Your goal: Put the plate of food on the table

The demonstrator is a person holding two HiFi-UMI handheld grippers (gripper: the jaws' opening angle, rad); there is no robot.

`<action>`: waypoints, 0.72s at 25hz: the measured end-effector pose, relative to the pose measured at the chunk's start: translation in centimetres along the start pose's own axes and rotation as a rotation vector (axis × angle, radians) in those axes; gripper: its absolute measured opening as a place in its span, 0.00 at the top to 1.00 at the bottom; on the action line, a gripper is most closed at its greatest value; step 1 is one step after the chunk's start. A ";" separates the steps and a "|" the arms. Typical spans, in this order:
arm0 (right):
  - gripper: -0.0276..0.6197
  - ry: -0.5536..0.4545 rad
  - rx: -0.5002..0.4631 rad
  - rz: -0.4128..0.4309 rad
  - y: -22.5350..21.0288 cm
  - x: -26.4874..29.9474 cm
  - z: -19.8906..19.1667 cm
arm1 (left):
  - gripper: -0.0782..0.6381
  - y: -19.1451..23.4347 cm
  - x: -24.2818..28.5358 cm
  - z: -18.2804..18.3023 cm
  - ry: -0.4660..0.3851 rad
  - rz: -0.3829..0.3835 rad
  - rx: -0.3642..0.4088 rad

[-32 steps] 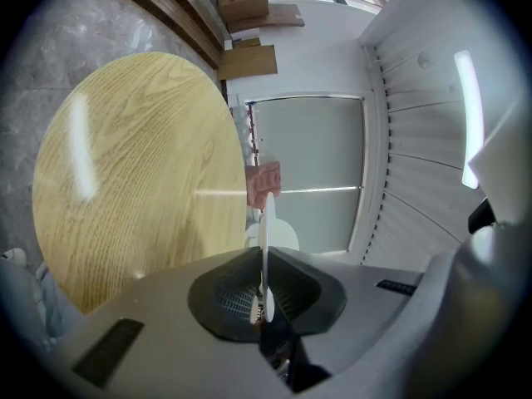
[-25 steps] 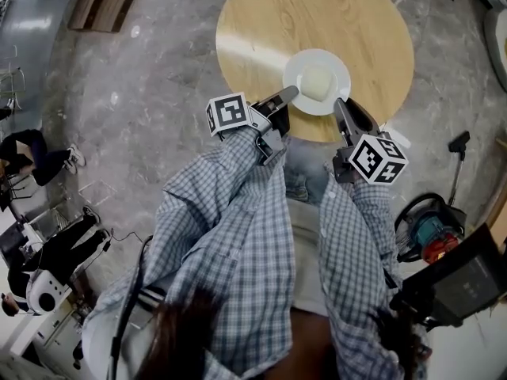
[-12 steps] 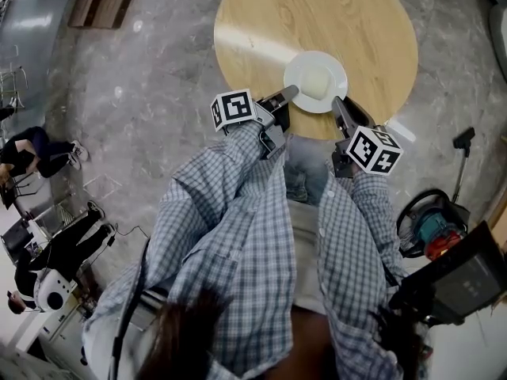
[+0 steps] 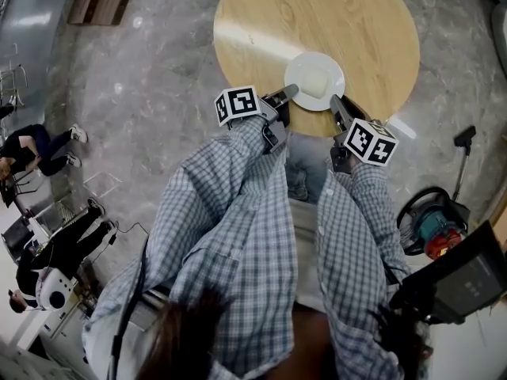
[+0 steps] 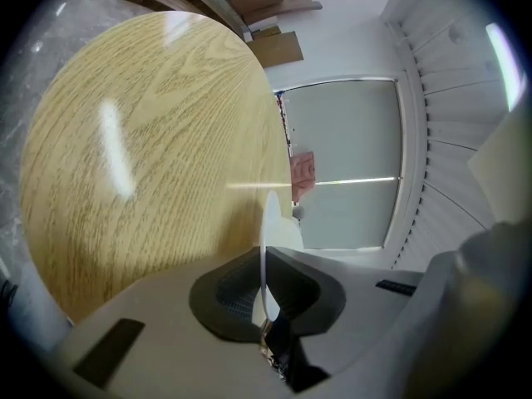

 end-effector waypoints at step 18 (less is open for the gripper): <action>0.80 0.083 -0.044 -0.052 -0.5 1.2 -1.6 | 0.87 1.2 0.3 0.0 0.010 0.071 0.026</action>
Point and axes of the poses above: the fingertips, and each gripper's own axes: x forward along the fingers, y to its left, z out of its top, the point moved 3 cm from there along -x, backward along the fingers, and after that the axes turned 14 degrees about -x, right-handed, at the moved point
